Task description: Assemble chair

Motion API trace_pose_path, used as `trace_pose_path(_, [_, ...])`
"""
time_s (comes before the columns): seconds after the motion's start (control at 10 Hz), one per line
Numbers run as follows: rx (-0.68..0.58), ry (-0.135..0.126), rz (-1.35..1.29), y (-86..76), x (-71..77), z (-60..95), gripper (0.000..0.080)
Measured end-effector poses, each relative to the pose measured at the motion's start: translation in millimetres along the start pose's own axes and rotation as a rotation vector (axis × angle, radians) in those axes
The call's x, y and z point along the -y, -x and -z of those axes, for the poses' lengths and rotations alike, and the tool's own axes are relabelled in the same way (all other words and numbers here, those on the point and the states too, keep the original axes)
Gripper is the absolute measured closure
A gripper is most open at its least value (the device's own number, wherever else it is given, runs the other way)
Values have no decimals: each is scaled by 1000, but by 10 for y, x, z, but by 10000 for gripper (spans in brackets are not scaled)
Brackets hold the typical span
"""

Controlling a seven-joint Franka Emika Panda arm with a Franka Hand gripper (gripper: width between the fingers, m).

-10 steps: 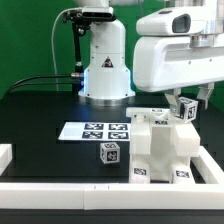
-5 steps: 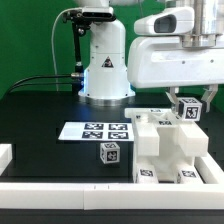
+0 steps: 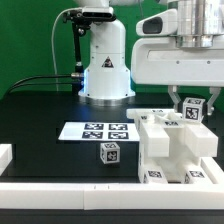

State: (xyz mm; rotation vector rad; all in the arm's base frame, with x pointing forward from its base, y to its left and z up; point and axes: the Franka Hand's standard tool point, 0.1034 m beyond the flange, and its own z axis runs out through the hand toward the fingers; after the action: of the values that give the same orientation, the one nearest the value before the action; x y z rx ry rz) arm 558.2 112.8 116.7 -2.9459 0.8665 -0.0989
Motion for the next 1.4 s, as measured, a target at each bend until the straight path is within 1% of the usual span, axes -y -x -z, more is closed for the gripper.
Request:
trace_pose_path(0.1, [9, -10, -116, 11, 9, -5, 517])
trace_pose_path(0.2, [14, -15, -180, 14, 12, -7, 515])
trace_pose_path(0.4, [14, -15, -156, 17, 14, -7, 515])
trace_pose_path(0.5, [12, -13, -104, 29, 26, -7, 455])
trace_pose_path(0.6, [10, -9, 13, 91, 92, -5, 268])
trace_pose_path(0.7, [23, -8, 212, 113, 105, 18, 186])
trace_pose_path(0.8, [41, -4, 388, 126, 91, 32, 186])
trace_pose_path(0.9, [63, 0, 533, 166, 77, 25, 157])
trace_pose_path(1.0, [38, -9, 596, 202, 81, 41, 152])
trace_pose_path(1.1, [41, -9, 664, 209, 60, 38, 152])
trace_pose_path(1.2, [41, -9, 703, 198, 52, 32, 151])
trace_pose_path(1.3, [45, -5, 854, 176, 35, 42, 151])
trace_pose_path(1.4, [50, -6, 989, 124, 29, 74, 151])
